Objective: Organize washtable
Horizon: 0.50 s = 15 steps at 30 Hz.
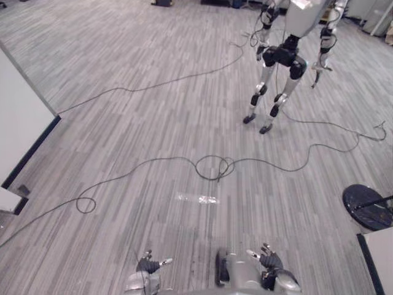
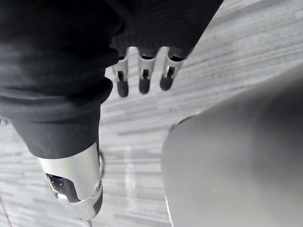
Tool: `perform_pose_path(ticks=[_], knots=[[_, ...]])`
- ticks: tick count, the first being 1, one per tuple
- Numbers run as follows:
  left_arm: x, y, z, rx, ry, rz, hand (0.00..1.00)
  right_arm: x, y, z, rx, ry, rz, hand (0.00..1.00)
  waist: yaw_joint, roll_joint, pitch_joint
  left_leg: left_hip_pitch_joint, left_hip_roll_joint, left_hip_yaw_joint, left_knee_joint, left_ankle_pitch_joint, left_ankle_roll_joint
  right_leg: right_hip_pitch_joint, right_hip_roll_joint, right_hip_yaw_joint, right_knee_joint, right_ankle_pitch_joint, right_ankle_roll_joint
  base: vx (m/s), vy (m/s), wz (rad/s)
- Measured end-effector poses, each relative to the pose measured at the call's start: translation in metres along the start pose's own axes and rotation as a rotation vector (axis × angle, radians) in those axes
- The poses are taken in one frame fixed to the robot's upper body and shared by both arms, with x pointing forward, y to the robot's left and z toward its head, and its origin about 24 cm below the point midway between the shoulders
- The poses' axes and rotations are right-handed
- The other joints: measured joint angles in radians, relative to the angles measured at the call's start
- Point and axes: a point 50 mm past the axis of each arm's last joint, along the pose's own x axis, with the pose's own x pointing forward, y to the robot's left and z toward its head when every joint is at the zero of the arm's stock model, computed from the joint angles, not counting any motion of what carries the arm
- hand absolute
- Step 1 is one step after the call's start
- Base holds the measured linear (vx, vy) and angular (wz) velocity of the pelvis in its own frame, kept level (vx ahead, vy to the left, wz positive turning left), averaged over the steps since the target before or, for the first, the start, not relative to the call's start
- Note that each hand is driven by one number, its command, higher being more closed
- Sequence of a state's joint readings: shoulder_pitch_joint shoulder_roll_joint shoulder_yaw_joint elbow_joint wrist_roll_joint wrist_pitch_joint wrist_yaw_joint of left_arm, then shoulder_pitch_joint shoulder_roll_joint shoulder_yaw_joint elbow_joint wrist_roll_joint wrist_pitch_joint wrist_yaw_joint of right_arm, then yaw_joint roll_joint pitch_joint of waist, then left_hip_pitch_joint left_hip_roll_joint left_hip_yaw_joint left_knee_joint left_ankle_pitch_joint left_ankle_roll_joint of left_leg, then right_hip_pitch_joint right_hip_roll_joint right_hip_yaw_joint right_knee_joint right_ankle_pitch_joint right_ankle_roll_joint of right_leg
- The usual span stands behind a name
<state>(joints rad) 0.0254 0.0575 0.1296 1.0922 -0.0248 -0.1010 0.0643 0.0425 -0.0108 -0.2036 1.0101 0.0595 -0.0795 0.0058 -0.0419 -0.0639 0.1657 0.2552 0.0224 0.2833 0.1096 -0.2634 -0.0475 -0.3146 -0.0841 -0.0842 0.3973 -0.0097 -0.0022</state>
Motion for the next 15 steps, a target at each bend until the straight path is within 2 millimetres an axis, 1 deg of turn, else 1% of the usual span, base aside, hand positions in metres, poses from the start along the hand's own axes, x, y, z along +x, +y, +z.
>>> perform_pose_path(ticks=[1,2,3,4,5,6,7,8,9,10,11,12,13,14,15], knots=[[-0.001,-0.007,-0.001,-0.008,0.0,-0.014,0.0,0.0,-0.005,0.003,-0.012,-0.011,-0.009,0.0,0.002,0.023,-0.005,0.015,0.024,-0.014,0.048,-0.004,-0.006,0.016,0.004,-0.022,0.045,-0.056,-0.007,0.47,-0.229,0.42],[-0.001,-0.011,0.001,-0.013,-0.009,-0.021,0.0,0.0,-0.007,0.005,-0.016,-0.019,-0.014,0.0,0.0,0.04,-0.003,-0.044,0.058,-0.03,0.209,-0.013,-0.021,0.046,0.003,-0.043,0.045,-0.089,-0.012,0.44,-0.231,0.39],[-0.001,-0.014,0.003,-0.023,-0.014,-0.023,0.0,0.0,-0.008,0.006,-0.019,-0.024,-0.017,0.0,-0.003,0.052,-0.003,-0.093,0.083,-0.033,0.322,-0.016,-0.027,0.063,0.007,-0.05,0.039,-0.104,-0.016,0.41,-0.239,0.31],[-0.001,-0.017,0.006,-0.043,-0.031,-0.027,0.0,0.0,-0.009,0.008,-0.027,-0.032,-0.019,0.0,0.003,0.08,0.0,-0.187,0.151,-0.04,0.554,0.014,-0.054,0.096,0.041,-0.061,0.034,-0.132,-0.031,0.4,-0.215,-0.01],[-0.002,-0.017,0.006,-0.07,-0.036,-0.023,0.0,0.001,-0.012,0.012,-0.049,-0.04,-0.022,0.0,0.006,0.101,0.005,-0.259,0.22,-0.05,0.748,0.082,-0.065,0.137,0.075,-0.06,0.033,-0.165,-0.051,0.41,-0.195,-0.17],[-0.003,-0.016,0.004,-0.072,-0.034,-0.021,0.0,0.001,-0.012,0.012,-0.054,-0.038,-0.023,0.0,0.007,0.106,0.008,-0.282,0.245,-0.051,0.818,0.078,-0.064,0.16,0.088,-0.056,0.033,-0.183,-0.058,0.49,-0.195,-0.34],[-0.003,-0.014,0.006,-0.071,-0.043,-0.018,0.0,0.0,-0.011,0.009,-0.052,-0.029,-0.021,0.0,0.006,0.099,0.012,-0.319,0.267,-0.047,0.902,0.075,-0.06,0.214,0.101,-0.042,0.024,-0.215,-0.074,0.47,-0.157,-0.45],[-0.002,-0.013,0.009,-0.072,-0.056,-0.018,0.0,-0.001,-0.009,0.005,-0.047,-0.018,-0.02,0.0,0.011,0.087,0.013,-0.344,0.271,-0.027,0.912,0.069,-0.051,0.261,0.103,-0.019,0.009,-0.231,-0.076,0.39,-0.128,-0.5],[-0.003,-0.015,0.01,-0.075,-0.062,-0.02,0.0,-0.001,-0.009,0.004,-0.044,-0.013,-0.02,0.0,0.013,0.081,0.012,-0.355,0.27,-0.01,0.894,0.061,-0.04,0.281,0.103,-0.007,-0.001,-0.231,-0.069,0.37,-0.063,-0.67],[-0.003,-0.014,0.011,-0.075,-0.067,-0.019,0.0,-0.002,-0.009,0.001,-0.038,-0.007,-0.022,0.0,0.021,0.078,0.012,-0.378,0.265,0.023,0.818,0.037,-0.033,0.32,0.103,0.021,-0.035,-0.233,-0.067,0.29,-0.014,-0.73],[-0.002,-0.013,0.013,-0.073,-0.077,-0.018,0.0,-0.002,-0.009,0.002,-0.028,-0.009,-0.023,0.0,0.026,0.077,0.012,-0.408,0.241,0.023,0.702,0.026,-0.027,0.35,0.101,0.052,-0.069,-0.232,-0.058,0.45,0.018,-0.75],[-0.002,-0.013,0.014,-0.074,-0.082,-0.019,0.0,-0.002,-0.009,0.001,-0.024,-0.007,-0.026,0.0,0.029,0.076,0.012,-0.421,0.227,0.015,0.631,0.027,-0.027,0.362,0.099,0.069,-0.086,-0.233,-0.055,0.4,0.093,-0.73],[-0.002,-0.013,0.015,-0.072,-0.09,-0.019,0.0,-0.002,-0.009,0.0,-0.016,-0.003,-0.028,0.0,0.03,0.073,0.013,-0.45,0.185,-0.033,0.493,0.03,-0.03,0.39,0.09,0.096,-0.113,-0.237,-0.046,0.51,0.162,-0.7],[-0.002,-0.011,0.017,-0.062,-0.098,-0.017,0.0,-0.002,-0.009,-0.003,0.003,0.011,-0.036,0.0,0.031,0.066,0.014,-0.464,0.129,-0.114,0.336,0.05,-0.052,0.417,0.074,0.124,-0.137,-0.245,-0.032,0.44,0.178,-0.69],[-0.002,-0.012,0.016,-0.054,-0.098,-0.019,0.0,-0.002,-0.01,-0.005,0.009,0.024,-0.04,0.0,0.031,0.064,0.012,-0.456,0.104,-0.153,0.252,0.069,-0.072,0.425,0.069,0.139,-0.149,-0.251,-0.022,0.42,0.225,-0.7]])
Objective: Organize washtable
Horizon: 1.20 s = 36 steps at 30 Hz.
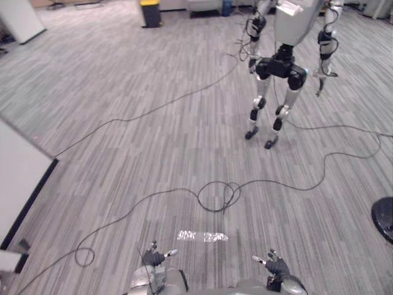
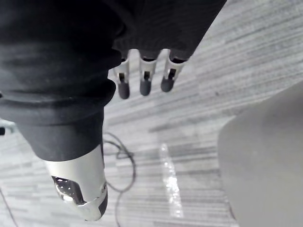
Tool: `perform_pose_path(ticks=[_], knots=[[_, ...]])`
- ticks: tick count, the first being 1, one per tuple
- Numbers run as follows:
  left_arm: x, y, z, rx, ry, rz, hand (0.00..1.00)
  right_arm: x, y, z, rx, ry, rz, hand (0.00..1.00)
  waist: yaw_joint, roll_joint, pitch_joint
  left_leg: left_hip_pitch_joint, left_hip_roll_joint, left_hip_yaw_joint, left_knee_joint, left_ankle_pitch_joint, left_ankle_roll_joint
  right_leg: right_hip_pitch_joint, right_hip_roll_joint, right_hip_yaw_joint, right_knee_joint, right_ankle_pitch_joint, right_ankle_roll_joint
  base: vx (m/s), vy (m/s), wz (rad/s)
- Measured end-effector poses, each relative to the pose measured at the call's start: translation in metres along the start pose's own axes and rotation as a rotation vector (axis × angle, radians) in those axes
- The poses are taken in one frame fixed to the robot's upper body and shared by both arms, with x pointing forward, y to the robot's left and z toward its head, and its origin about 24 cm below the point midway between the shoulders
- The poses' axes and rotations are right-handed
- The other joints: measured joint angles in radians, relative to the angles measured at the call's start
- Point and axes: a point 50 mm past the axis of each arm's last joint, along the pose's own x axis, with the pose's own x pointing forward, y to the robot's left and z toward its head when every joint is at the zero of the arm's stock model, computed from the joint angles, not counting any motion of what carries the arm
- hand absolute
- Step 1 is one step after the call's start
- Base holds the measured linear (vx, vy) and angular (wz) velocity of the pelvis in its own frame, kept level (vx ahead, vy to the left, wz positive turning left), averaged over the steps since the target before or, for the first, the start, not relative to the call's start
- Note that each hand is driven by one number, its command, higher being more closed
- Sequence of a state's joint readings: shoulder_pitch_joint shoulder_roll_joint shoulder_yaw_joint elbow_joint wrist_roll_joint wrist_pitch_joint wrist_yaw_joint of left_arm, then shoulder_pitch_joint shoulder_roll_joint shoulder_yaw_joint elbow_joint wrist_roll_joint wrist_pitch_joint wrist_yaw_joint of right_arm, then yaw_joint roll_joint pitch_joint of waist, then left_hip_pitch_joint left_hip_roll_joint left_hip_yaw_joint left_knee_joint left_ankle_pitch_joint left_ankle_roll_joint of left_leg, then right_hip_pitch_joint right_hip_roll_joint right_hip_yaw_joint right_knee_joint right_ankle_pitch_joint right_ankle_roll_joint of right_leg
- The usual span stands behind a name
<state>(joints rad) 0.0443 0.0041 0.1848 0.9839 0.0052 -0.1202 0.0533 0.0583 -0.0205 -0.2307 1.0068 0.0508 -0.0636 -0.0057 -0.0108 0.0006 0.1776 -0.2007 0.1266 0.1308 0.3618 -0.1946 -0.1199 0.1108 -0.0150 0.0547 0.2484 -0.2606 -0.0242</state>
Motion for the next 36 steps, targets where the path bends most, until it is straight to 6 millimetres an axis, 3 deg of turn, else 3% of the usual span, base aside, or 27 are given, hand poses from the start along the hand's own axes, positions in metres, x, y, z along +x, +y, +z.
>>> perform_pose_path(ticks=[1,2,4,6,9,10,13,14,15,16,17,18,19,21,27,36], knots=[[0.0,-0.002,-0.001,0.012,0.004,-0.006,0.0,0.0,-0.001,-0.004,-0.001,0.017,-0.003,0.0,0.002,-0.001,-0.001,0.003,-0.021,-0.04,-0.057,0.077,-0.001,0.016,-0.005,0.024,-0.011,-0.012,0.02,0.35,0.211,-0.86],[0.0,0.002,-0.003,0.03,0.013,-0.003,0.0,0.0,0.0,-0.006,-0.006,0.028,0.001,0.0,0.01,-0.017,-0.008,0.018,-0.045,-0.042,-0.043,0.113,0.05,0.029,-0.026,0.062,-0.015,-0.029,0.044,0.46,0.284,-0.82],[0.002,0.008,-0.002,0.047,0.026,0.011,0.0,-0.001,0.006,-0.009,0.007,0.032,0.014,0.0,-0.005,-0.044,-0.033,0.024,-0.068,-0.004,-0.039,0.081,0.079,-0.007,-0.061,0.088,0.053,-0.029,0.057,0.49,0.264,-0.52],[0.003,0.011,-0.004,0.08,0.042,0.012,0.0,-0.001,0.01,-0.008,0.0,0.033,0.03,0.0,0.0,-0.06,-0.035,0.098,-0.083,0.042,-0.071,0.059,0.114,-0.109,-0.068,0.093,0.312,0.013,0.113,0.51,0.262,-0.43],[0.002,0.011,-0.01,0.1,0.072,0.007,0.0,0.0,0.008,-0.005,-0.029,0.028,0.03,0.0,-0.003,-0.049,-0.028,0.243,-0.093,0.044,-0.154,0.05,0.128,-0.153,-0.086,0.026,0.484,-0.025,0.106,0.32,0.122,-0.2],[0.001,0.01,-0.013,0.105,0.08,0.003,0.0,0.0,0.008,-0.005,-0.047,0.027,0.033,0.0,-0.004,-0.037,-0.028,0.298,-0.087,0.042,-0.19,0.05,0.128,-0.17,-0.088,-0.028,0.485,-0.047,0.081,0.29,0.037,0.03],[0.001,0.006,-0.012,0.118,0.075,-0.014,0.0,0.001,0.008,-0.002,-0.071,0.017,0.041,0.0,-0.007,-0.035,-0.029,0.327,-0.064,0.023,-0.207,0.05,0.127,-0.243,-0.065,-0.084,0.31,-0.061,0.081,0.24,-0.018,0.21],[0.001,0.009,-0.012,0.121,0.076,-0.009,0.0,0.001,0.009,-0.003,-0.073,0.02,0.04,0.0,-0.006,-0.047,-0.035,0.334,-0.072,0.012,-0.206,0.045,0.118,-0.237,-0.057,-0.085,0.126,0.032,0.076,0.23,-0.066,0.25],[0.001,0.011,-0.012,0.126,0.075,-0.003,0.0,0.0,0.008,-0.007,-0.072,0.033,0.039,0.0,-0.003,-0.062,-0.042,0.34,-0.09,0.006,-0.205,0.038,0.108,-0.238,-0.068,-0.078,0.067,0.146,0.061,0.32,-0.108,0.26],[0.001,0.011,-0.015,0.12,0.092,-0.001,0.0,0.001,0.003,-0.006,-0.064,0.032,0.024,0.0,-0.006,-0.047,-0.044,0.369,-0.082,-0.02,-0.207,0.015,0.081,-0.217,-0.065,-0.082,0.078,0.136,0.07,0.28,-0.09,0.16],[-0.002,0.005,-0.022,0.109,0.108,-0.013,0.0,0.0,-0.004,-0.007,-0.072,0.036,0.005,0.0,-0.006,-0.015,-0.059,0.373,-0.067,-0.024,-0.207,0.015,0.082,-0.189,-0.051,-0.086,0.041,0.142,0.062,0.31,-0.102,0.1],[-0.003,0.003,-0.024,0.103,0.115,-0.018,0.0,0.0,-0.008,-0.008,-0.068,0.043,-0.004,0.0,-0.004,-0.009,-0.062,0.376,-0.062,-0.027,-0.208,0.015,0.081,-0.172,-0.047,-0.088,0.014,0.142,0.062,0.21,-0.084,-0.02],[-0.005,-0.001,-0.03,0.094,0.13,-0.025,0.0,0.0,-0.012,-0.008,-0.055,0.047,-0.019,0.0,-0.004,0.022,-0.067,0.398,-0.052,-0.042,-0.216,0.014,0.08,-0.131,-0.034,-0.093,-0.03,0.151,0.059,0.22,-0.094,0.02],[-0.007,-0.003,-0.036,0.091,0.152,-0.03,0.0,0.0,-0.018,-0.007,-0.056,0.047,-0.036,0.0,-0.007,0.036,-0.067,0.424,-0.043,-0.06,-0.224,0.014,0.08,-0.089,-0.022,-0.1,-0.064,0.152,0.057,0.13,-0.06,0.06],[-0.006,0.002,-0.034,0.113,0.151,-0.022,0.0,0.0,-0.022,-0.011,-0.08,0.069,-0.057,0.0,-0.005,0.02,-0.07,0.428,-0.05,-0.08,-0.225,0.015,0.08,-0.04,-0.02,-0.107,-0.154,0.192,0.068,0.03,0.025,0.02],[-0.005,0.012,-0.032,0.132,0.146,-0.002,0.0,-0.006,-0.03,-0.03,-0.09,0.144,-0.073,0.0,-0.005,-0.018,-0.065,0.423,-0.097,-0.103,-0.225,0.015,0.081,0.003,-0.063,-0.109,-0.256,0.267,0.102,-0.04,0.074,0.02]])
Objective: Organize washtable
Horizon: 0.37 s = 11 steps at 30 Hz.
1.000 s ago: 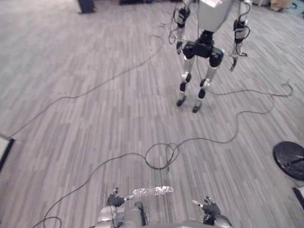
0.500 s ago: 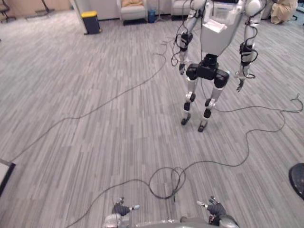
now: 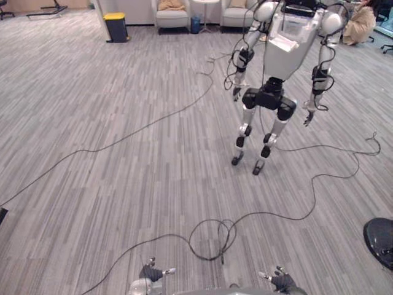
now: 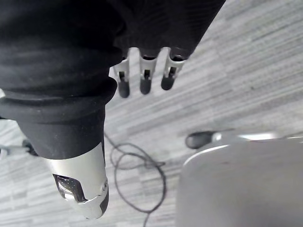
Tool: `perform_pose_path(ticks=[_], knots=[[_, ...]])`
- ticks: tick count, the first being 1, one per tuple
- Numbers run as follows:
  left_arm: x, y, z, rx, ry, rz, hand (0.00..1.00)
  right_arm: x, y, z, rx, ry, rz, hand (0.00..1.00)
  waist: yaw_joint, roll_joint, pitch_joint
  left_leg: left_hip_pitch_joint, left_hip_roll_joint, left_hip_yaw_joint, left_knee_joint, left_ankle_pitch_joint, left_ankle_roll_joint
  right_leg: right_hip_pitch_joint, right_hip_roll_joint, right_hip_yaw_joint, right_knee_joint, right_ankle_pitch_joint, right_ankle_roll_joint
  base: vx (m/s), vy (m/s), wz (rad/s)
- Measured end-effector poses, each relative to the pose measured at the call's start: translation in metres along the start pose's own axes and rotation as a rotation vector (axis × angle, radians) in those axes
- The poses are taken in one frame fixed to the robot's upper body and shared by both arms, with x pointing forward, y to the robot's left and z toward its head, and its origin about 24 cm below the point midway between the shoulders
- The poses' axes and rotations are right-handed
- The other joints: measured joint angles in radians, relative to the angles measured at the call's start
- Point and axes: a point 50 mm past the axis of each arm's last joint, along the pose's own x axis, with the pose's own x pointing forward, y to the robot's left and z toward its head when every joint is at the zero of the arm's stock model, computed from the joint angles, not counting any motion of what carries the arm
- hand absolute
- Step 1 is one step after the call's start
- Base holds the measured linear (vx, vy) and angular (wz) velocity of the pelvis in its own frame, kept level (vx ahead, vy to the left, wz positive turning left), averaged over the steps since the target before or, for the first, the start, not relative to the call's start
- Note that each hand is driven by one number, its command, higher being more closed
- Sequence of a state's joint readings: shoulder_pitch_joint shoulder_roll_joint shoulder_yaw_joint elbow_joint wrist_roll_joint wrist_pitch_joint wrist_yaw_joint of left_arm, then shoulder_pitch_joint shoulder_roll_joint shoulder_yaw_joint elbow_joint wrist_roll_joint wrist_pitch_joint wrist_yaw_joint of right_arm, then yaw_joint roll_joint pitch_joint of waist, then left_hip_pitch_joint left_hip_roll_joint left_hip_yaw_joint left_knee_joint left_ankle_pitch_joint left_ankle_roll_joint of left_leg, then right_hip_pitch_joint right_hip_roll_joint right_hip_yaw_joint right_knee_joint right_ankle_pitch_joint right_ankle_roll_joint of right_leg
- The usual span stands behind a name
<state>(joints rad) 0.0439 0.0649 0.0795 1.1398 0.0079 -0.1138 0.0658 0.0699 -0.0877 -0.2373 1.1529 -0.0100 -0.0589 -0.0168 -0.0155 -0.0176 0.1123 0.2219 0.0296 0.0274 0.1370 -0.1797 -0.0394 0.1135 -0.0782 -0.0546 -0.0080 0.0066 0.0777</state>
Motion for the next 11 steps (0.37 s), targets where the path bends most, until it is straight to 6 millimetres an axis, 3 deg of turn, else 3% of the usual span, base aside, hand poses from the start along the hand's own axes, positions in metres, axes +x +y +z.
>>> perform_pose_path(ticks=[11], knots=[[-0.0003,-0.0006,-0.0004,0.007,-0.001,-0.003,0.0,-0.0021,-0.0049,-0.0081,-0.008,0.018,-0.011,0.0,-0.021,0.008,0.008,-0.003,0.009,0.008,-0.061,-0.014,0.004,0.002,0.006,0.001,-0.086,0.084,0.0,-0.11,0.009,-0.01]])
